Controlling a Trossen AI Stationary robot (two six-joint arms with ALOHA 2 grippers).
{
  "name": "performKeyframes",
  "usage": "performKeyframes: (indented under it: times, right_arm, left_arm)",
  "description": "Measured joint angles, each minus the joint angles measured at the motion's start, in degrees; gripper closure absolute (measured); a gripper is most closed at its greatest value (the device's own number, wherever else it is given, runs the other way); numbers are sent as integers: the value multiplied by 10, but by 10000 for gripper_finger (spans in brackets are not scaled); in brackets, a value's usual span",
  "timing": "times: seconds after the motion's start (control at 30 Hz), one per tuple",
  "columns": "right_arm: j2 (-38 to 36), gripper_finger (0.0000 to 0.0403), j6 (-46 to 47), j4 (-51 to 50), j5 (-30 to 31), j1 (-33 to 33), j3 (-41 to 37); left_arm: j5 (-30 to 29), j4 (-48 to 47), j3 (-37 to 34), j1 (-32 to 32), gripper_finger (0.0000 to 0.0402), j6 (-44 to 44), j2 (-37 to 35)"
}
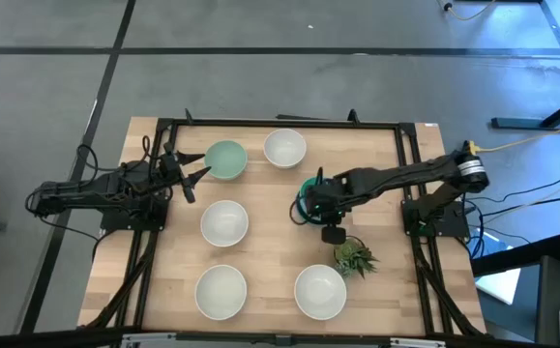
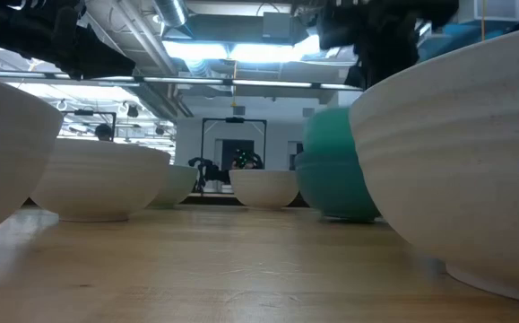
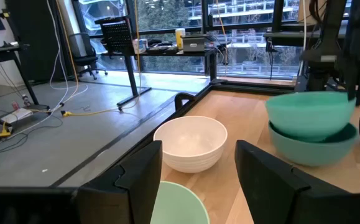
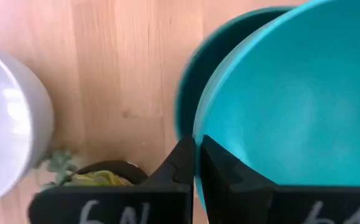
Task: Nest bowls inside each other
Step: Stack the blue bowl on the dark green bowl, then stack the light green bowl on the blue bowl
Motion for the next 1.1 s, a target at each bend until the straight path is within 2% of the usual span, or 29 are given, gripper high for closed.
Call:
performKeyframes:
  times: [0.2, 0.37, 0.67, 0.8, 0.97, 1.1]
  right_arm:
    - [40, 389, -15, 12, -14, 3, 0]
    - [39, 368, -12, 19, -13, 3, 3]
    - [36, 333, -63, 17, -27, 3, 60]
    - [36, 296, -78, 4, -28, 1, 94]
    - [36, 227, -98, -29, -21, -19, 131]
    - [30, 178, -116, -50, 84, -40, 141]
  left_arm:
    - [0, 0, 0, 0, 205, 0, 0]
    - [0, 0, 0, 0, 205, 0, 0]
    - [0, -1, 0, 0, 205, 0, 0]
    - [0, -1, 0, 0, 205, 0, 0]
    - [0, 0, 0, 0, 205, 0, 0]
    - [0, 0, 0, 0, 205, 0, 0]
